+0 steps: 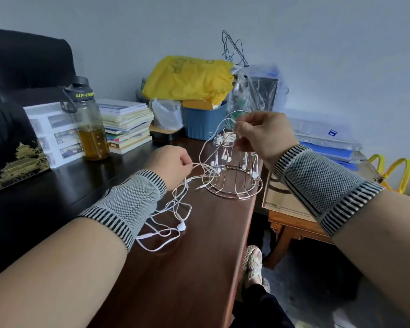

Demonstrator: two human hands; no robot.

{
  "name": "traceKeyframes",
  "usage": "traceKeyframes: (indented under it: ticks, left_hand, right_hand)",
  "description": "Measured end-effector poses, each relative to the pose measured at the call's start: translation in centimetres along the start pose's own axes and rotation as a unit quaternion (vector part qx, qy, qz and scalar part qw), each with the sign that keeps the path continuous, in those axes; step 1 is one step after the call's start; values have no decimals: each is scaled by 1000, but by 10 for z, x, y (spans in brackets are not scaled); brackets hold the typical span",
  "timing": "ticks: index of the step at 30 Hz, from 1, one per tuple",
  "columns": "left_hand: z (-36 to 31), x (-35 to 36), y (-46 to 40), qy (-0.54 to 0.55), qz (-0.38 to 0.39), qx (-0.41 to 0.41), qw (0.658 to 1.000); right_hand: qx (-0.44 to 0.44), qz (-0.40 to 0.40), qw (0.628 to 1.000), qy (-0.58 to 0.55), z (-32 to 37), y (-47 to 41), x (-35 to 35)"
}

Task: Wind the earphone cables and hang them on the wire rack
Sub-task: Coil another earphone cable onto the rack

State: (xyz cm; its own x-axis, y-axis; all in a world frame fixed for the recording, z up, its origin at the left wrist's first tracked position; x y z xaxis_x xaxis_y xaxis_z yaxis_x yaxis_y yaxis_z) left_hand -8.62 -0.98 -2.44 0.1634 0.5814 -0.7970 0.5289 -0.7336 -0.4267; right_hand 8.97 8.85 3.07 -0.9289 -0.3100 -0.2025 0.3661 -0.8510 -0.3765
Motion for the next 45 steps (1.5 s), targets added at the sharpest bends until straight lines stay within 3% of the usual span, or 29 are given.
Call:
traceKeyframes:
  ticks: [2,4,6,8,10,12,15,17,19,21,24,27,29,34,39,42,45]
  left_hand:
    - [12,-5,-2,13,2,-31,999]
    - [33,-14,-4,109,-18,-94,989]
    - [54,-23,-1,285,-59,-173,941]
    - [72,-25,6,428,-105,-250,862]
    - [90,-27,10,454,-145,-300,826]
    - [107,-26,9,377,-142,-325,856]
    - [114,-25,8,90,-65,-315,943]
    - [98,-24,10,4,-53,-283,958]
    - [60,-32,9,51,-99,-209,972]
    - [8,-41,1,145,-113,-85,979]
    - [-67,-33,-4,335,34,24,941]
    - [-93,-14,-2,402,180,-14,898]
    - [-93,-10,-1,394,211,-22,894]
    - [-64,-19,-15,379,122,-39,917]
    - [-43,-28,-23,344,72,-65,934]
    - [-29,-28,-29,332,37,-86,938]
    - [-18,-23,-31,297,10,-99,950]
  right_hand:
    - [13,-51,999,9,-6,-5,-18]
    - [31,-86,996,22,-15,-9,-31]
    - [43,-103,993,45,-24,-11,-38]
    - [53,-119,990,60,-31,-11,-41]
    - [64,-133,987,56,-36,-9,-43]
    - [71,-137,987,46,-39,-7,-43]
    - [73,-106,991,24,-37,-4,-38]
    - [79,-48,996,1,-34,-3,-27]
    - [82,19,996,1,-27,-1,-15]
    - [84,87,993,-10,-19,4,0]
    - [73,154,984,-56,0,9,16]
    - [56,158,981,-100,19,2,10]
    - [58,123,983,-120,23,-8,-5]
    - [102,29,983,-150,6,-29,-46]
    - [124,16,986,-114,-15,-36,-46]
    - [94,24,995,-17,-16,-38,-33]
    - [11,21,984,178,-9,-48,-18]
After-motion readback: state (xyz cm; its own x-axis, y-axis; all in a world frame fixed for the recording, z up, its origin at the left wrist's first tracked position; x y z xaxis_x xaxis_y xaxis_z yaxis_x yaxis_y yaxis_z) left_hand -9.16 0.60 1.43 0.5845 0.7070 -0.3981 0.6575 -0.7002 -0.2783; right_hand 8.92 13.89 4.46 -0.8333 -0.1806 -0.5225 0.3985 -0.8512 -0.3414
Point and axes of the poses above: each hand's wrist, its own y-axis away from the middle knuckle, its own x-axis out of the palm, z = x × y, the point moved 8 cm from there along -y, towards the middle knuckle, and after that the axes turned 4 degrees about -z, right-handed, at the moved point
